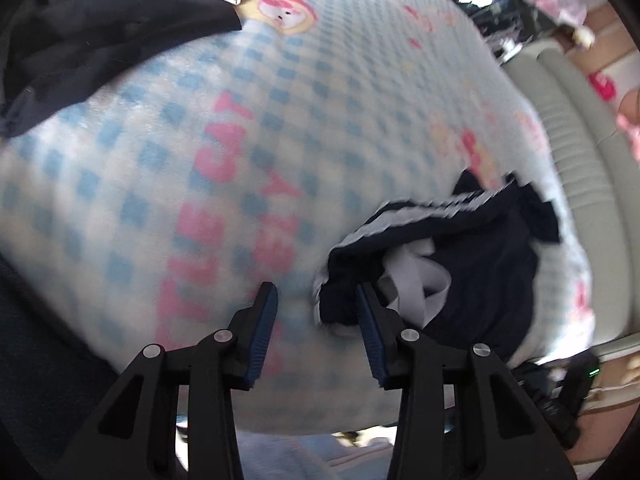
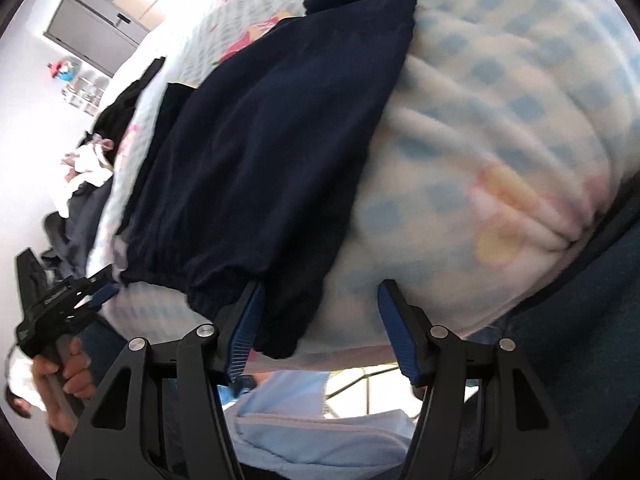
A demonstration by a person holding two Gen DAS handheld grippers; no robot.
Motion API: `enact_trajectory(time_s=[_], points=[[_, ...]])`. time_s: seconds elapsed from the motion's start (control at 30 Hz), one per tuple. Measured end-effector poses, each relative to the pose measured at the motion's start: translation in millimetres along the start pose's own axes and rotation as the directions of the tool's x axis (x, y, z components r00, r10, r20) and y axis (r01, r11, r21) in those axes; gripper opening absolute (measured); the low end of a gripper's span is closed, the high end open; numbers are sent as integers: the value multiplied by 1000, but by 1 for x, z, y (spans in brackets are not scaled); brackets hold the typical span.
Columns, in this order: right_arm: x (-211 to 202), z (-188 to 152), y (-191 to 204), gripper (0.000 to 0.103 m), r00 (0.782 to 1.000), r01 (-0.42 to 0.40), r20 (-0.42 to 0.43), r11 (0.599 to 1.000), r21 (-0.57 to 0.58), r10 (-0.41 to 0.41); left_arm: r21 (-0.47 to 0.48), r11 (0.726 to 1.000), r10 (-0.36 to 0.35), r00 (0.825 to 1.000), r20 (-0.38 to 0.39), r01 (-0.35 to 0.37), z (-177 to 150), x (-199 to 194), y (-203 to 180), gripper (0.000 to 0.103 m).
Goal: Fold clothes
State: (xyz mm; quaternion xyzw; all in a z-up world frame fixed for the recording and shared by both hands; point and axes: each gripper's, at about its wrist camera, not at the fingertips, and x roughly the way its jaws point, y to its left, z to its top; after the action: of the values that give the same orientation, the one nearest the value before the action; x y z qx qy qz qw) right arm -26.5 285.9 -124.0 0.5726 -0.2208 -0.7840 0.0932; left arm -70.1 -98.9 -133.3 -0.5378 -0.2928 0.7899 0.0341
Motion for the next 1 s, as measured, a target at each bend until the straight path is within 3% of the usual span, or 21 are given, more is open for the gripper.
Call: enact_trajectory(time_s=[0.1, 0.13, 0.17, 0.2, 0.27, 0.3, 0.4, 0.53, 0.67, 0.8, 0.9, 1.0], points=[[7, 0, 5, 61, 999, -47, -3, 999, -20, 47, -22, 993, -119, 992, -30, 119, 9, 11, 1, 50], [10, 0, 5, 60, 999, -44, -3, 999, -25, 44, -19, 992, -126, 991, -50, 126, 10, 18, -2, 50], [13, 1, 4, 56, 999, -37, -11, 999, -26, 36, -14, 991, -131, 989, -67, 131, 11, 24, -4, 47], [12, 0, 5, 39, 999, -33, -12, 999, -32, 32, 4, 992, -125, 990, -66, 126, 9, 24, -10, 42], [-1, -1, 14, 28, 999, -49, 17, 997, -58, 50, 42, 992, -116, 991, -63, 119, 5, 25, -20, 26], [-9, 0, 18, 22, 996, -82, 39, 994, -70, 85, 64, 988, -136, 989, -51, 140, 3, 21, -24, 25], [-17, 4, 24, 22, 988, -133, 71, 988, -74, 138, 99, 980, -171, 985, -38, 174, -1, 18, -30, 27], [19, 3, 13, 31, 998, -65, -23, 998, -8, 65, 21, 986, -161, 982, -93, 164, -1, 38, -13, 29], [26, -4, 14, 32, 994, -102, -36, 995, -5, 102, 44, 980, -191, 980, -57, 194, -9, 30, -11, 26], [14, 0, 11, 18, 984, -178, -10, 984, -28, 178, 57, 969, -240, 971, -21, 241, -11, 21, -13, 16], [9, 6, 5, 17, 982, -187, 28, 982, -23, 188, 76, 965, -254, 967, 8, 253, -6, 17, -20, 16], [32, 9, -4, 36, 979, -202, -28, 979, 28, 203, 50, 966, -249, 965, -81, 254, -1, 40, -23, 26]])
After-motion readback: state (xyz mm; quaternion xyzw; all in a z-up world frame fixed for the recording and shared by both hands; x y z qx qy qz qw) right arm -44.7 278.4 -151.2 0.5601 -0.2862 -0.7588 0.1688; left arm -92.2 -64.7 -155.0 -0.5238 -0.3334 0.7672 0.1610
